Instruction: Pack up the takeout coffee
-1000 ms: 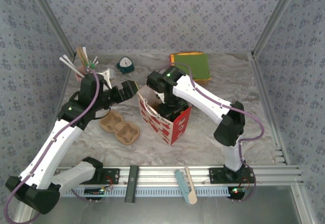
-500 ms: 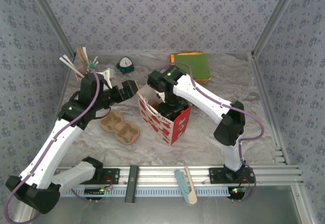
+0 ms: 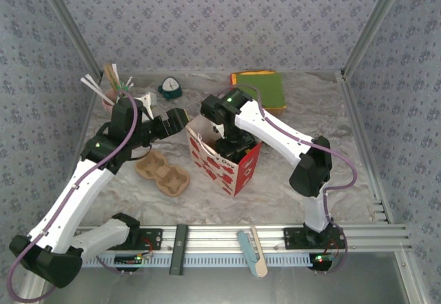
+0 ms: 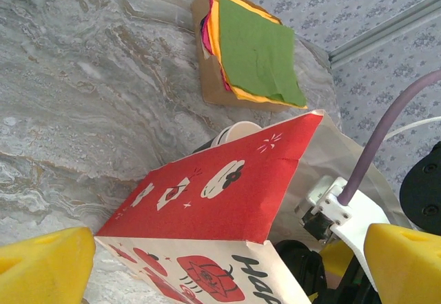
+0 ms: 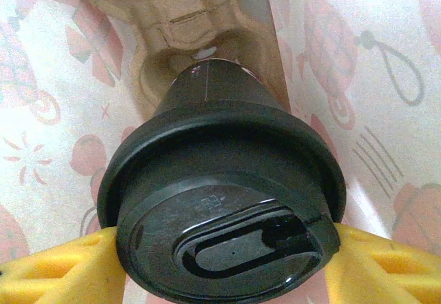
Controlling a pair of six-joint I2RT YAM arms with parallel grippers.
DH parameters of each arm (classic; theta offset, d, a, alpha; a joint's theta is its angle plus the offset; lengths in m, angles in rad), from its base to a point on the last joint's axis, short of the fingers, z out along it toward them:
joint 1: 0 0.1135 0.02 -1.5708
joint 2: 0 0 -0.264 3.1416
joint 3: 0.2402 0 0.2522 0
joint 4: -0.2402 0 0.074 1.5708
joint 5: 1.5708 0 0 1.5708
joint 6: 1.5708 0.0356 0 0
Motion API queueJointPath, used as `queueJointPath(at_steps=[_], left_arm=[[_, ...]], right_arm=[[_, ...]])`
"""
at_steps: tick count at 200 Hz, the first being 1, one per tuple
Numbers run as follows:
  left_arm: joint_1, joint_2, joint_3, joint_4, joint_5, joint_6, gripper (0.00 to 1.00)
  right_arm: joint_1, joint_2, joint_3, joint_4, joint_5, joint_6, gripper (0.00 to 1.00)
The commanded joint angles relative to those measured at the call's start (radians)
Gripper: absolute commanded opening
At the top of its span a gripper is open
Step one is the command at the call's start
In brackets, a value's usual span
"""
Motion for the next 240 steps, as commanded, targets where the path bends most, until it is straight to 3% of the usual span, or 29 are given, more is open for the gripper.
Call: queueJointPath(at_steps=[1, 240], left_arm=[[0.007, -0.001, 0.011, 0.019, 0.015, 0.004, 1.00], [0.007, -0.093, -0.018, -0.053, -0.064, 0.021, 1.00]], right_arm=[[-0.005, 0.018, 0.011, -0.050, 0.009, 0.001, 0.69], [0.001, 0.026, 0.017, -0.052, 0.015, 0.003, 0.69]])
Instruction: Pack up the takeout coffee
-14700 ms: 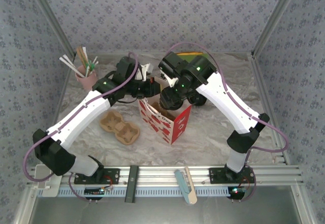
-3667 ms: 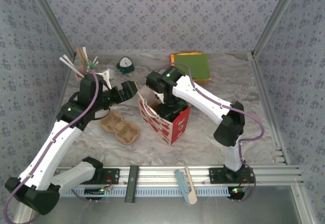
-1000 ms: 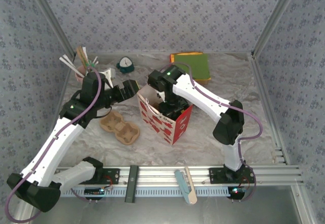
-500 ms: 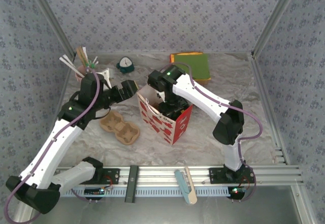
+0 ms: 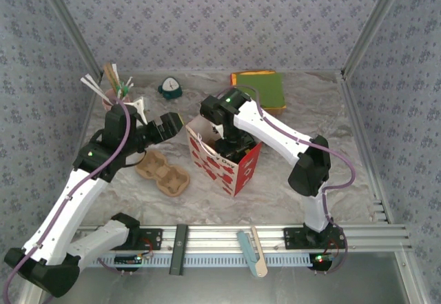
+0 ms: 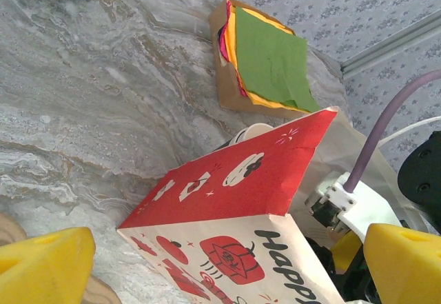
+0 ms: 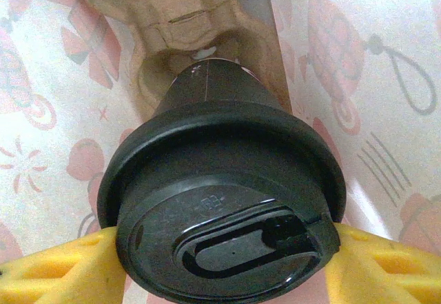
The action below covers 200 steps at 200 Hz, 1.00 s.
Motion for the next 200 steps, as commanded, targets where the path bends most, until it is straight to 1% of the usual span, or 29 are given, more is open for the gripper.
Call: queueJointPath(at_steps=[1, 200], left_arm=[[0.004, -0.014, 0.006, -0.004, -0.007, 0.017, 1.00], [0.004, -0.005, -0.003, 0.008, 0.005, 0.012, 1.00]], right_arm=[[0.002, 0.014, 0.018, -0.050, 0.015, 0.003, 0.69], [0.005, 0.016, 0.013, -0.046, 0.009, 0.003, 0.69]])
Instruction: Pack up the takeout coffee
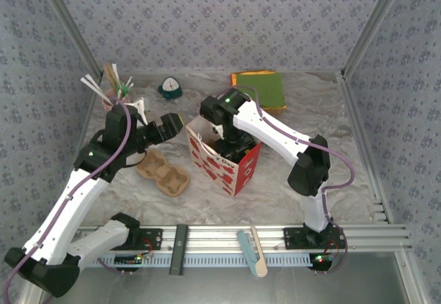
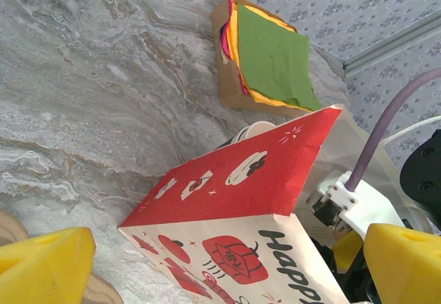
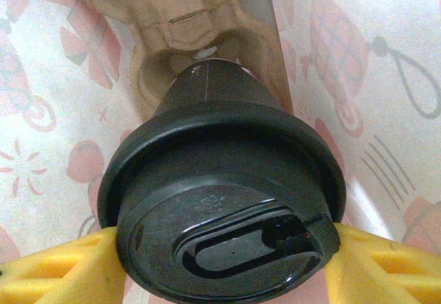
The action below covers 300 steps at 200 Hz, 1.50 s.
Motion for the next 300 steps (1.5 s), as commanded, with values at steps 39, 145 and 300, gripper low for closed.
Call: queueJointPath(at_steps=[39, 145, 300], left_arm=[[0.004, -0.001, 0.007, 0.007, 0.005, 0.013, 1.00], [0.005, 0.005, 0.013, 0.009, 0.008, 0.015, 1.00], [0.004, 0.008, 0.012, 0.011, 0.008, 0.013, 1.00]], right_arm=[[0.008, 0.013, 0.012, -0.045, 0.008, 0.003, 0.69], [0.006, 0.019, 0.015, -0.045, 0.006, 0.001, 0.69], [0.010, 0.029, 0.034, -0.045, 0.003, 0.001, 0.69]])
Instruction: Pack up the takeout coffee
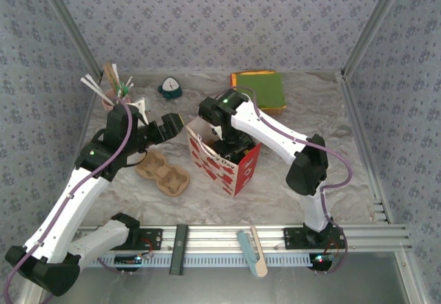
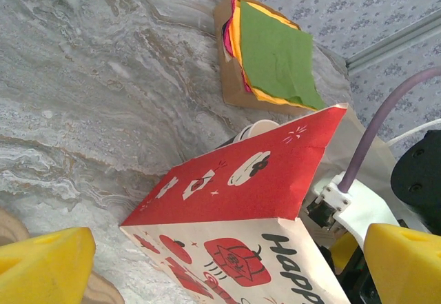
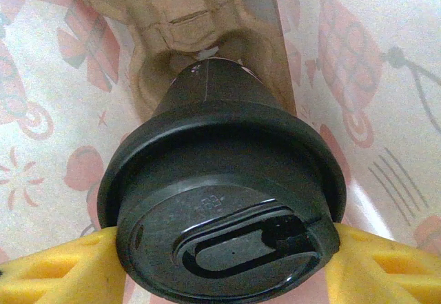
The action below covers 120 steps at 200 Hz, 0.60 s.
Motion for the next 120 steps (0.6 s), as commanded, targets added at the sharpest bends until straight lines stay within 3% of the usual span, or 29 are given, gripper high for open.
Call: queueJointPath(at_steps=[1, 120], left_arm=[[0.005, -0.002, 0.011, 0.010, 0.008, 0.013, 1.00], [0.005, 0.003, 0.012, 0.013, 0.012, 0.012, 1.00]], right_arm=[[0.005, 0.009, 0.031, -0.045, 0.004, 0.001, 0.69], [-0.004, 0.008, 0.042, -0.047, 0.012, 0.001, 0.69]])
